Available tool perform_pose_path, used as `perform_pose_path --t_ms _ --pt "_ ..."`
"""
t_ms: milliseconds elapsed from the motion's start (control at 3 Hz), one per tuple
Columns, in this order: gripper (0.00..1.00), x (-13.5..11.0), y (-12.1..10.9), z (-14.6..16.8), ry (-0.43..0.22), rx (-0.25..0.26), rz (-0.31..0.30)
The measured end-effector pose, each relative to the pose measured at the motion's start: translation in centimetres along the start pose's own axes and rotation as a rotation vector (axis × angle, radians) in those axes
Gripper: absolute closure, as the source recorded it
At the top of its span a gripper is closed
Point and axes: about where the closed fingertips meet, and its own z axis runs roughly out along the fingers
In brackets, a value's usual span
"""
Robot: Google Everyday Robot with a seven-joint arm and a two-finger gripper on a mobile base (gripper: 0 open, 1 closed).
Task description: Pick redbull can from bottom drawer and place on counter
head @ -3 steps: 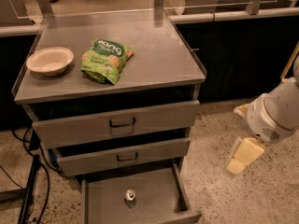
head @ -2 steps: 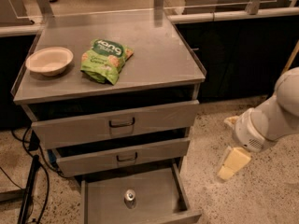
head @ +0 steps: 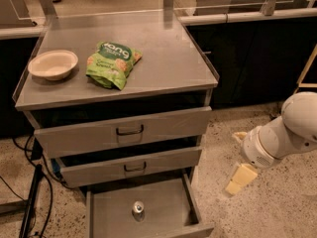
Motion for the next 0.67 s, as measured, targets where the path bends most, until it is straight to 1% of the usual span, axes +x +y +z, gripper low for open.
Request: perform_pose_path --t_ms 333,667 --pt "0.00 0.2 0.3 1.0 -0.009 -0.016 0.013" --pt "0.00 1.1 0.9 6.9 -0.031 -0.056 0.029"
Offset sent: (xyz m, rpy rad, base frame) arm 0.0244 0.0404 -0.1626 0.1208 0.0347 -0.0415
